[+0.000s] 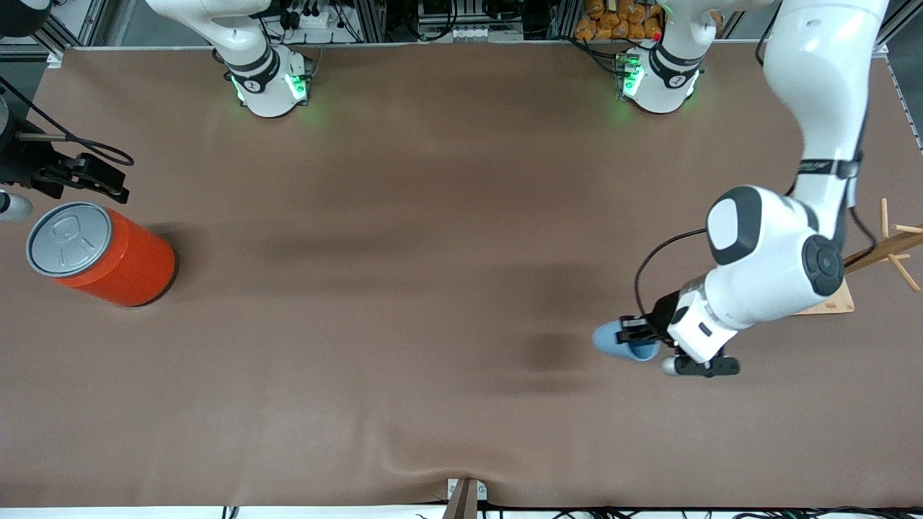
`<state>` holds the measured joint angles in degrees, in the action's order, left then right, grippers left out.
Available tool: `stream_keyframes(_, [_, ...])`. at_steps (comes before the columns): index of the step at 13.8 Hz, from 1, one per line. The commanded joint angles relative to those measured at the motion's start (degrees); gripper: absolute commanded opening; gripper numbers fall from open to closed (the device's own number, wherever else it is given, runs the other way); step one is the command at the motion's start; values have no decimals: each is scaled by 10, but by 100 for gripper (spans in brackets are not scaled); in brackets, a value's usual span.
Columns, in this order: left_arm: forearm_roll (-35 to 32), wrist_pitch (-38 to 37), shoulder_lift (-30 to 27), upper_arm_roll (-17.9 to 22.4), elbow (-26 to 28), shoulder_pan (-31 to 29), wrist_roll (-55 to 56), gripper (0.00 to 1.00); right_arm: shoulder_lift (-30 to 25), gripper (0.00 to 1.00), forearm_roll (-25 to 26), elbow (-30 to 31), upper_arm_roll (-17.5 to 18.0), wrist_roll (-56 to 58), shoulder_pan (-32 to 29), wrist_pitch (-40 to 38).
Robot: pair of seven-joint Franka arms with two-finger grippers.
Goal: Flip cup
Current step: 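Swing the cup upright with the left gripper and set it down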
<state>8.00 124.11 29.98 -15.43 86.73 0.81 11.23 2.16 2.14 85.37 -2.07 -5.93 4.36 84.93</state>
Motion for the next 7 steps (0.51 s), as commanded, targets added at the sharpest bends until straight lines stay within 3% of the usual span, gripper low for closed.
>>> stream_keyframes(1, [-108, 4, -50, 1, 84, -26, 27, 0, 7, 100, 10, -15, -1, -4, 8, -6])
stream_keyframes(3, [-147, 45, -67, 1, 148, -47, 36, 0, 7, 100, 10, -15, -1, -4, 8, -5])
stream_keyframes(5, [-148, 145, -89, 1, 240, -56, 41, 0, 7, 100, 10, -15, -1, -4, 9, -5])
stream_keyframes(7, [-149, 155, -112, 1, 272, -70, 49, 0, 7, 100, 9, -15, -1, -4, 9, -5])
